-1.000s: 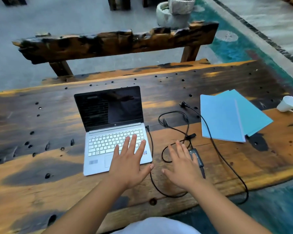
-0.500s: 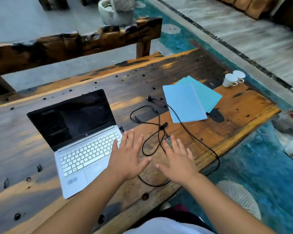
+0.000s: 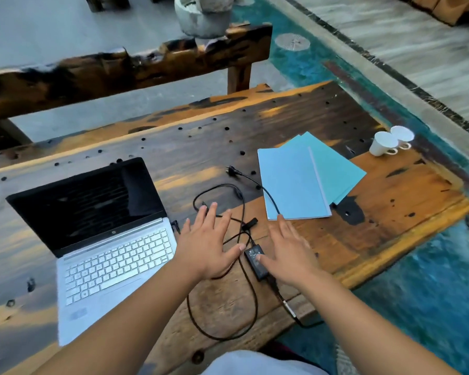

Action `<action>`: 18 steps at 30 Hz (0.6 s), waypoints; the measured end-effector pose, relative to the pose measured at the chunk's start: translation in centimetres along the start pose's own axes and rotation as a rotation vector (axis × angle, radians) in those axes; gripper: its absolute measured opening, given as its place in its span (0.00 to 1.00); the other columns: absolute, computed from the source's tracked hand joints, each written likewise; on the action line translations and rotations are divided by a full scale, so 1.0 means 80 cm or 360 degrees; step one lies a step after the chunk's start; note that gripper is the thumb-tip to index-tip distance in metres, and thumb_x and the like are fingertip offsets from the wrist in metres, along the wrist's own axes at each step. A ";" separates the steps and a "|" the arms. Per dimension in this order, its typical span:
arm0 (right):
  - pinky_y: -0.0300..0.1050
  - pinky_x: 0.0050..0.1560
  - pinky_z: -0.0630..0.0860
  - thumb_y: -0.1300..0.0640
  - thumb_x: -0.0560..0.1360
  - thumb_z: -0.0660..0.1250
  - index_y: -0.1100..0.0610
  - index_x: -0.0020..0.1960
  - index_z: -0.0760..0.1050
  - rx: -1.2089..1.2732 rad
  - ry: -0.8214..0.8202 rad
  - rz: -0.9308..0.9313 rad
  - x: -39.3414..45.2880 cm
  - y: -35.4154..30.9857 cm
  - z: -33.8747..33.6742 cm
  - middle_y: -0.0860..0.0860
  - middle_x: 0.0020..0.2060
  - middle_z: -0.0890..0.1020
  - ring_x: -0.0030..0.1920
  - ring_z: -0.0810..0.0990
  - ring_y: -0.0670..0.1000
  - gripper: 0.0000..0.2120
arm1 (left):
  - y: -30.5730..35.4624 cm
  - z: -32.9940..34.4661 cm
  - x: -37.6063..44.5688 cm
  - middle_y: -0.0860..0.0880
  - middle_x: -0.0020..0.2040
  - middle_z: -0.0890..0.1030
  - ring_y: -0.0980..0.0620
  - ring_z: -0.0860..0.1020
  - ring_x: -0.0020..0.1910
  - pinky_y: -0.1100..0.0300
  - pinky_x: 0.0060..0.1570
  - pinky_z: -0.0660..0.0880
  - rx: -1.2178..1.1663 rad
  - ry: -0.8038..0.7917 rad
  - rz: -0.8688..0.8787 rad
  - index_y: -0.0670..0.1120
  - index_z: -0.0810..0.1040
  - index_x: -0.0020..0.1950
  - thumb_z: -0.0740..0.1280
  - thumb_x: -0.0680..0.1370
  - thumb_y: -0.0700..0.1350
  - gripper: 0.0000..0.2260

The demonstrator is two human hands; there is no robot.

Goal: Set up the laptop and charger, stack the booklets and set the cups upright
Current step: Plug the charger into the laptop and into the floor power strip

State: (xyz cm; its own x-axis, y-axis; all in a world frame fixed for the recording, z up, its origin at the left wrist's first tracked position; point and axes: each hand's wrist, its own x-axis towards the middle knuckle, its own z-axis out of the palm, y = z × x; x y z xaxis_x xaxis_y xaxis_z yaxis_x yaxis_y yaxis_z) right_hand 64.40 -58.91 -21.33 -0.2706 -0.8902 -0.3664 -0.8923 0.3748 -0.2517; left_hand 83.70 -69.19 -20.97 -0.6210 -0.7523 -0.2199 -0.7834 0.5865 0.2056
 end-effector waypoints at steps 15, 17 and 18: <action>0.58 0.73 0.61 0.40 0.77 0.63 0.53 0.79 0.49 0.0000 -0.0186 -0.0120 0.211 0.080 -0.038 0.56 0.80 0.47 0.79 0.51 0.58 0.39 | 0.035 0.030 0.207 0.46 0.82 0.48 0.44 0.46 0.80 0.39 0.74 0.52 -0.0045 -0.0251 -0.0161 0.55 0.47 0.80 0.41 0.71 0.74 0.42; 0.58 0.73 0.62 0.40 0.77 0.62 0.53 0.79 0.49 0.0004 -0.0223 -0.0122 0.239 0.080 -0.034 0.57 0.80 0.48 0.79 0.52 0.58 0.39 | 0.030 0.038 0.232 0.45 0.81 0.49 0.44 0.47 0.80 0.40 0.74 0.53 -0.0143 -0.0304 -0.0204 0.54 0.48 0.80 0.43 0.73 0.74 0.40; 0.58 0.72 0.63 0.40 0.77 0.62 0.54 0.79 0.50 0.0005 -0.0239 -0.0120 0.253 0.080 -0.032 0.57 0.80 0.49 0.78 0.53 0.58 0.38 | 0.027 0.044 0.245 0.45 0.81 0.49 0.44 0.48 0.80 0.40 0.74 0.53 -0.0232 -0.0342 -0.0239 0.53 0.48 0.80 0.45 0.74 0.73 0.39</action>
State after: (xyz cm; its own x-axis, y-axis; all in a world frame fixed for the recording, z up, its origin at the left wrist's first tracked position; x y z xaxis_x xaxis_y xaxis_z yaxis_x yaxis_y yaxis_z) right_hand 52.27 -75.19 -28.11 -0.1457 -0.8674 -0.4758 -0.9069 0.3093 -0.2862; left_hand 69.76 -81.63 -28.21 -0.5016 -0.7377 -0.4519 -0.8647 0.4124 0.2867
